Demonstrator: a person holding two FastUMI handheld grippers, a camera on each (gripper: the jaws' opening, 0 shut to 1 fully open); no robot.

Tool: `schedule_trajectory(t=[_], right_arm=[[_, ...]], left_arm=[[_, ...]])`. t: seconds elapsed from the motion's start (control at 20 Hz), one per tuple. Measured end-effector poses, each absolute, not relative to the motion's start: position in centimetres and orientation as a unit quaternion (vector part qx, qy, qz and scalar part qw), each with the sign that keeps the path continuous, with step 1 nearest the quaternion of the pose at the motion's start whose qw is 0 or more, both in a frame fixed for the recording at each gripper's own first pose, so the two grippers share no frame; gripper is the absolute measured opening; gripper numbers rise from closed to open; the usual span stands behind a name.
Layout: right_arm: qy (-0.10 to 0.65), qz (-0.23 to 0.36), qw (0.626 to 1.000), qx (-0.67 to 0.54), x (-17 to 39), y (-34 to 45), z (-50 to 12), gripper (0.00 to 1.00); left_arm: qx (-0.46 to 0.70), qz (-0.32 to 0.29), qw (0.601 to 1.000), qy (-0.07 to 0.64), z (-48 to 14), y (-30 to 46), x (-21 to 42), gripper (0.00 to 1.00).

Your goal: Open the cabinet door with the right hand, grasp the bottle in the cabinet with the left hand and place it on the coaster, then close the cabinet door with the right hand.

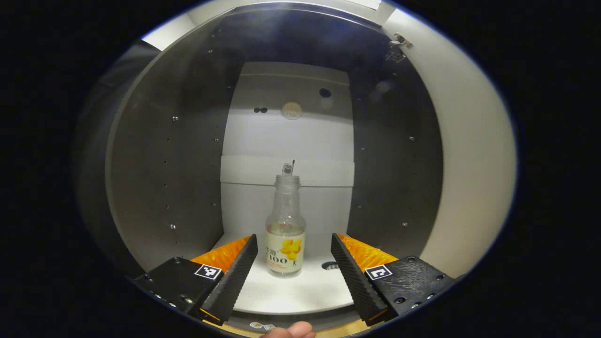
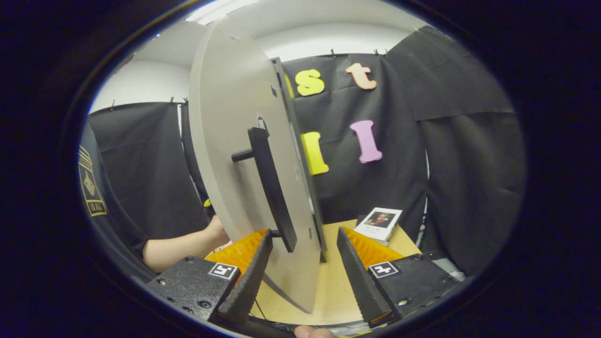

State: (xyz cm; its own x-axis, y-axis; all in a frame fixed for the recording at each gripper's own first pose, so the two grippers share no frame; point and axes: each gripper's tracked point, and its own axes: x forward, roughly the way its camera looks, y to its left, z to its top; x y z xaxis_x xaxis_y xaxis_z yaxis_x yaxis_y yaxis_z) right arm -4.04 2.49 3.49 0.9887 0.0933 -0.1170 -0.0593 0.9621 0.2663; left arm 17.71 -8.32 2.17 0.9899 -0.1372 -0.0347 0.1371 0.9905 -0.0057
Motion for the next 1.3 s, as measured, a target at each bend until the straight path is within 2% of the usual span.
schedule_trajectory(t=[0.25,0.4,0.5,0.55,0.6,0.65,0.75,0.8,0.85,1.05,1.1,1.3], right_arm=[[0.056,-0.009,0.984,0.168,-4.2,0.3,2.9,0.87],[0.062,-0.026,0.983,0.171,-4.2,-0.3,2.4,0.87],[0.070,-0.030,0.981,0.178,-3.9,-0.5,2.0,0.87],[0.074,-0.029,0.980,0.184,-3.9,-0.5,1.7,0.82],[0.074,-0.028,0.980,0.185,-3.8,-0.5,1.8,0.87],[0.075,-0.028,0.980,0.182,-3.8,-0.7,1.9,0.87],[0.074,-0.030,0.981,0.175,-3.7,-1.1,1.7,0.87],[0.074,-0.028,0.981,0.177,-3.7,-1.2,1.7,0.82],[0.074,-0.024,0.980,0.182,-3.6,-1.2,1.6,0.87],[0.074,-0.009,0.981,0.180,-3.4,-1.4,1.5,0.87],[0.074,-0.005,0.981,0.181,-3.4,-1.5,1.5,0.87],[0.092,0.015,0.979,0.182,-2.9,-1.4,0.5,0.87]], left_arm=[[0.024,-0.030,0.999,-0.001,4.1,-6.7,22.6,0.95],[0.011,-0.039,0.999,0.000,4.1,-7.5,24.8,0.95],[0.010,-0.025,1.000,0.004,3.9,-7.1,25.8,0.95],[0.002,-0.022,1.000,-0.001,4.0,-7.1,26.1,0.84],[-0.008,-0.022,1.000,-0.007,4.2,-6.9,26.5,0.95],[-0.010,-0.014,1.000,-0.012,4.5,-6.6,26.7,1.00],[0.005,0.015,1.000,-0.015,4.8,-5.6,26.6,0.64],[0.007,0.014,1.000,-0.012,4.5,-5.6,26.7,0.47],[0.009,0.014,1.000,-0.010,4.5,-5.7,26.6,0.47],[0.002,0.009,1.000,0.000,4.7,-6.1,25.7,0.47],[0.002,0.006,1.000,0.000,5.1,-6.5,24.7,0.40],[0.014,-0.012,1.000,-0.008,6.7,-7.7,21.9,0.39]])
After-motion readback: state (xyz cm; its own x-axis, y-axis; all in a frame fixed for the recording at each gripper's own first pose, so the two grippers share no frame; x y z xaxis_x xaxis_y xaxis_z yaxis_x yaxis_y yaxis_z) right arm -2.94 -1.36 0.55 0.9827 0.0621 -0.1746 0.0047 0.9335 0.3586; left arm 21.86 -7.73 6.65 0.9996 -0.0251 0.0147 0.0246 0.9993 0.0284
